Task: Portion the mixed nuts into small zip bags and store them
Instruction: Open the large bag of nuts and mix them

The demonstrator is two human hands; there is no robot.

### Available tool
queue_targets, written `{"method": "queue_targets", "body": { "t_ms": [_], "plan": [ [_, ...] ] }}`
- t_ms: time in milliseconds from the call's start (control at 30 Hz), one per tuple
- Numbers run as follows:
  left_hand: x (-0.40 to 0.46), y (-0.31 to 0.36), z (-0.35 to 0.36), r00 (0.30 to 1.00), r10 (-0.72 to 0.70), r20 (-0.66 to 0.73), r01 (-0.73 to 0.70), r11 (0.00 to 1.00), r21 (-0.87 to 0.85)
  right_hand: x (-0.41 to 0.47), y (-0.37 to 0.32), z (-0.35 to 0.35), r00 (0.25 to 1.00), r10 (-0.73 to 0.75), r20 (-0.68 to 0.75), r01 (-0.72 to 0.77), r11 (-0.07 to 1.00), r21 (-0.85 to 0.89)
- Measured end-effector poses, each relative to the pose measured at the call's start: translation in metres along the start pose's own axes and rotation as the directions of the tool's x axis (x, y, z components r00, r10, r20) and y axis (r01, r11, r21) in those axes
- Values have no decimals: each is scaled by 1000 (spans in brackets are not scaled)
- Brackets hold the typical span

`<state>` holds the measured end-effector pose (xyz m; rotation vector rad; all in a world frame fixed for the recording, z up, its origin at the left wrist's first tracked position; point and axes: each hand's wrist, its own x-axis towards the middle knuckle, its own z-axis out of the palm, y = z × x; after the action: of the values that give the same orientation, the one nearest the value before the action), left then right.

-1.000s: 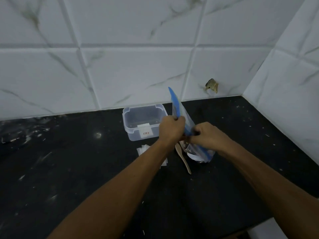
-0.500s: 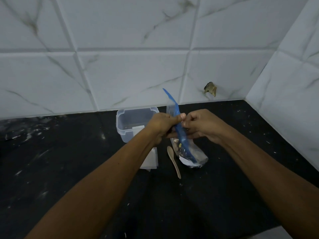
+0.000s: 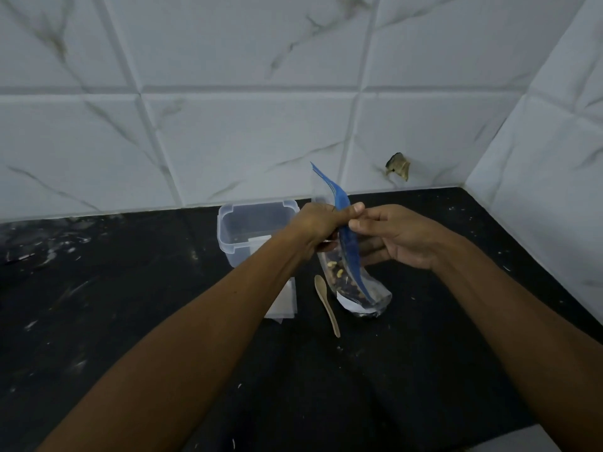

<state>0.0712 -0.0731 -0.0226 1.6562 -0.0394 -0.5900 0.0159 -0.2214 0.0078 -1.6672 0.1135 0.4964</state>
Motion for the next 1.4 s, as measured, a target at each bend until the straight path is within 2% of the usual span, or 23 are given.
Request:
{"method": "queue_targets", "body": {
  "t_ms": [133, 267, 333, 433, 600, 700, 767, 833, 933, 1033, 1133, 1233, 1333, 1400],
  "plan": [
    [0, 3, 4, 998, 35, 57, -33, 999, -39, 5, 3, -3, 992, -3, -129, -5, 998, -62],
    [3, 1, 2, 995, 53, 80, -46, 995, -93, 3, 4, -9, 983, 20, -184, -5, 996, 84],
    [4, 1, 6, 998, 40, 53, -36, 996, -84, 2, 5, -8, 968, 18, -252, 13, 993, 118],
    [5, 1, 15, 1000, 6, 5, -5, 993, -117, 3, 7, -4, 944, 2, -331, 26, 996, 81],
    [6, -1, 18, 998, 67, 2, -67, 998, 0, 2, 6, -7, 966, -6, -259, -21, 995, -100],
    [4, -4, 18, 995, 89, 44, -87, 995, -54, 3, 10, -7, 962, -51, -268, 9, 988, -153],
    [3, -4, 18, 992, 93, 87, -76, 981, -178, 5, 15, -9, 961, -41, -275, 32, 999, -38],
    [3, -5, 17, 993, 72, 93, -42, 956, -289, 7, 18, -12, 966, -3, -258, 44, 987, 153],
    [3, -10, 12, 996, 14, 90, 27, 895, -446, 3, 21, -22, 950, 66, -306, 72, 905, 419],
    [2, -16, 3, 998, -6, 56, 33, 866, -498, -1, 26, -33, 914, 154, -376, 73, 847, 526],
    [-3, -12, 0, 999, 50, -2, -47, 926, -376, -4, 24, -35, 911, 160, -380, -3, 924, 383],
    [-9, 0, 12, 992, 123, -5, -123, 988, -91, -1, 14, -27, 921, 67, -384, -60, 998, 28],
    [-12, 5, 20, 988, 151, 8, -152, 988, 22, 6, 6, -27, 830, -137, -540, -1, 969, -249],
    [-12, 5, 8, 989, 129, -71, -128, 992, 7, 8, 9, -44, 754, -162, -636, -35, 958, -285]
  ]
}}
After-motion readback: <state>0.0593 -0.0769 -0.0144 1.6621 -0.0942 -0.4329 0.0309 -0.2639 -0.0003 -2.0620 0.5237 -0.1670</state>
